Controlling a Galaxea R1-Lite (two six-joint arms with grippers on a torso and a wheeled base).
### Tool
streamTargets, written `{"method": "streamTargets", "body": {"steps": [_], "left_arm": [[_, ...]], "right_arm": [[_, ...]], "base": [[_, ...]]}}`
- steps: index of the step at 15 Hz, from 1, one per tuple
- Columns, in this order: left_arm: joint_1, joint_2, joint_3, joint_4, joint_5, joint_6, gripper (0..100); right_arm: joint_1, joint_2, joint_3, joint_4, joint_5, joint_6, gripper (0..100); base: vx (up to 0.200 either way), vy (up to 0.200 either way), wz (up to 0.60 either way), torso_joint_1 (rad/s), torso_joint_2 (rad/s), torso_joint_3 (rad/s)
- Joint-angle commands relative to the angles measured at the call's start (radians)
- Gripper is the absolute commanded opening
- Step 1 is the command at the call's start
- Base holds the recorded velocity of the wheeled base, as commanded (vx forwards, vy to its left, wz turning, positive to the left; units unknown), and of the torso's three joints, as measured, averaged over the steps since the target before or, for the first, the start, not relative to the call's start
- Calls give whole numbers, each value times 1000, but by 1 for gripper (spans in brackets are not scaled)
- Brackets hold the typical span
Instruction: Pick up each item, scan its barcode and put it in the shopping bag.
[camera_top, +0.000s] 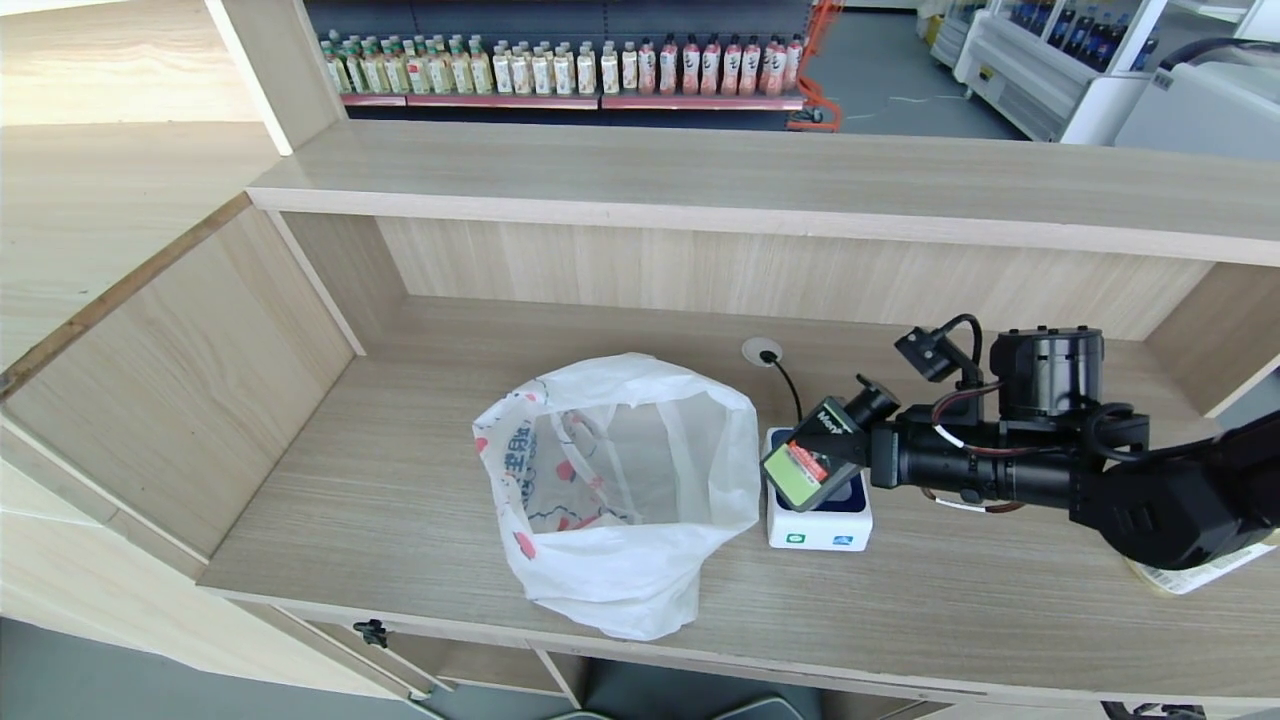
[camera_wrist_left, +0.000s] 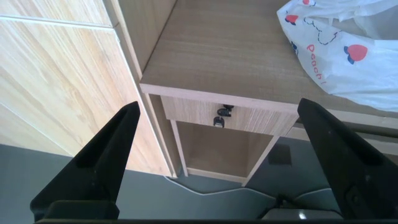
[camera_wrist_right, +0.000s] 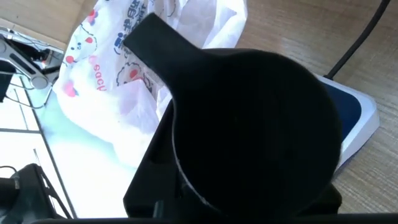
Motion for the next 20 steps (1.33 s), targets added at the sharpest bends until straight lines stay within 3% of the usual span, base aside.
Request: {"method": "streamTargets", "body": {"steps": [1,6,9,12,17,20], "left_arm": [[0,0,0,0,0,0,100],[0,0,0,0,0,0,100],[0,0,0,0,0,0,100],[0,0,0,0,0,3,100],[0,0,0,0,0,3,100],[0,0,0,0,0,23,100]], "right_arm": [[-2,7,1,1,-3,-1,0],[8,-252,0,31,0,-4,0],[5,-413,1,146,-4,-120,0],[-2,-432,24,197,-158,-215,0],[40,-396,1,192,-142,-203,0],[69,-376,13,194,-133,-200,0]], "base": [[0,0,0,0,0,0],[0,0,0,0,0,0],[0,0,0,0,0,0],[0,0,0,0,0,0],[0,200,0,2,4,0],[0,67,0,1,1,1]]}}
